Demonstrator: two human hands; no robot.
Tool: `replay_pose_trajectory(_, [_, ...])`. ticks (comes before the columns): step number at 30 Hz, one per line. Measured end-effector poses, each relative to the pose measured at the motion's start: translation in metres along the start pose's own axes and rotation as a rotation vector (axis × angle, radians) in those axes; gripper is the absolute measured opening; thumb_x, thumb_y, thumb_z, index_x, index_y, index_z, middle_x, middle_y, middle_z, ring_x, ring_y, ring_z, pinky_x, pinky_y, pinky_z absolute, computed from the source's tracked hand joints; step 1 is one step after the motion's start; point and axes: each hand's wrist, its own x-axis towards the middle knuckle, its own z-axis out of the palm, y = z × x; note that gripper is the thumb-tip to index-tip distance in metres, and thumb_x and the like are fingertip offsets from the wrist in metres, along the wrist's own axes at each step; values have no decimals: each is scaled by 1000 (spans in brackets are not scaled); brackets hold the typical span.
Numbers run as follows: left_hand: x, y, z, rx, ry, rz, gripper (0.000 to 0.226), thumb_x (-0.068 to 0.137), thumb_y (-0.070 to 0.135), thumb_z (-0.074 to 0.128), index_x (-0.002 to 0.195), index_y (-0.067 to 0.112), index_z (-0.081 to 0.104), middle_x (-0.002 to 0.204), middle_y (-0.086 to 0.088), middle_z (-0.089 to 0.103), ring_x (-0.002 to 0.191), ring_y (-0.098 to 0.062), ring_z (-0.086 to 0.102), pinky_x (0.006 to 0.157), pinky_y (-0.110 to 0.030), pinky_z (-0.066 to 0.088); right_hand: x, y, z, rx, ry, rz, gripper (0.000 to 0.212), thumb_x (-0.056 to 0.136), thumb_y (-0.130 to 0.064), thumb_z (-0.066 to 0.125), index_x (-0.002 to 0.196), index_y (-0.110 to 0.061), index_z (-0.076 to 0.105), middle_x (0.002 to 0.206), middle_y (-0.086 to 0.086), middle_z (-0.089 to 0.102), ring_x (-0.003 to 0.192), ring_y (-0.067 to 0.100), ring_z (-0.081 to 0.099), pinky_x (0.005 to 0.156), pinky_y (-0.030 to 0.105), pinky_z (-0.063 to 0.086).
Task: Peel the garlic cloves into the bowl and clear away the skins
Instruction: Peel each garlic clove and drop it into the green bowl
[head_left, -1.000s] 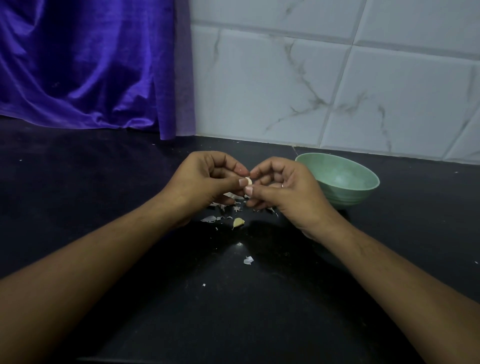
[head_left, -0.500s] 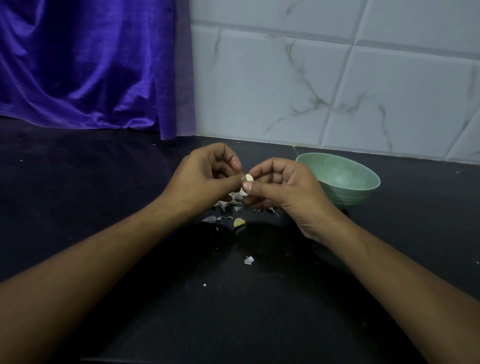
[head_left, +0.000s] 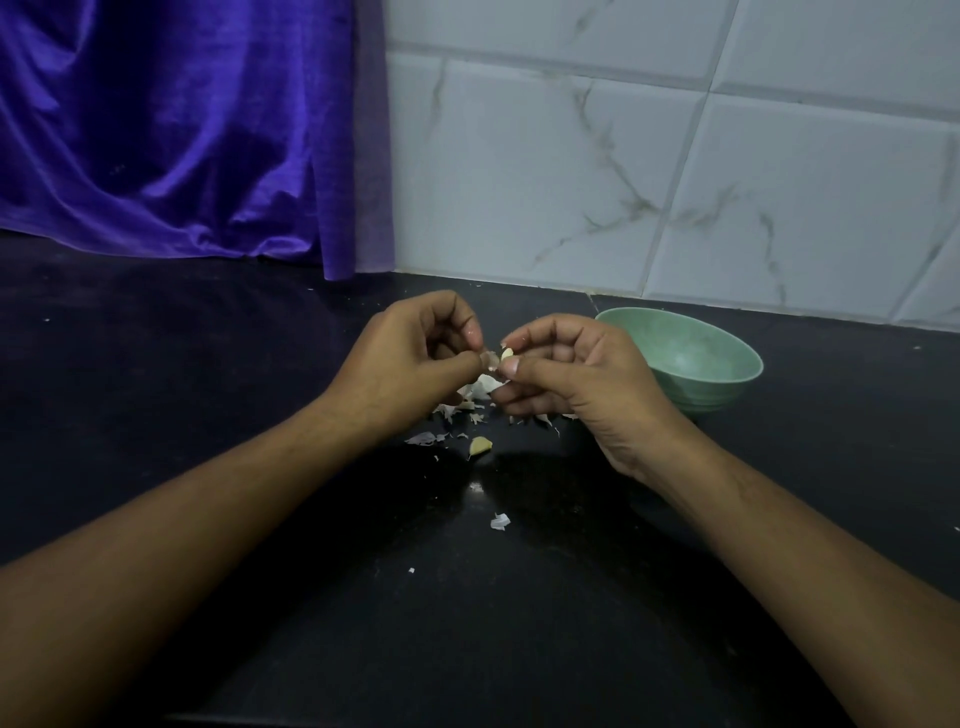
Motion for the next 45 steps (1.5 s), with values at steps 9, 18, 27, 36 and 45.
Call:
replay_pose_trajectory(9, [1,-2,-3,60,-9,-64,20,93,6,69,93,23,79,83,-3,77,79,-18,74,75,-50,65,0,0,-2,32,2,29,13,91,2,72,103,-2,69,86,19,73,74,27,76,73,39,65])
replay_pose_trajectory(18, [-3,3,-2,77,-68,-24,8,89,25,81,94,20,76,80,-13,73,78,-41,70,74,-58,62,0,-2,-3,99,27,55,19,89,4,73,104,-2,62,86,21,70,72,28,74,72,39,65])
replay_pose_trajectory(27, [-3,0,0,121,-71,71,17,84,24,86,99,25,76,87,5,77,76,-21,74,71,-40,63,0,-1,-3,83,-6,91,11,91,-3,73,99,-2,65,88,20,77,71,24,75,72,36,64])
replay_pose_trajectory(36, [2,-1,-3,64,-7,-1,6,91,21,79,96,21,79,79,-1,78,74,-20,75,68,-35,63,2,-2,-7,-50,43,15,17,101,-15,64,100,-1,72,96,19,76,78,33,77,74,44,64])
replay_pose_trajectory(45, [0,1,-2,79,23,-29,5,91,19,80,96,18,78,80,-3,77,69,-10,73,63,-26,62,2,0,-10,-194,76,-144,17,85,9,76,94,-2,65,87,18,72,76,32,76,71,44,64])
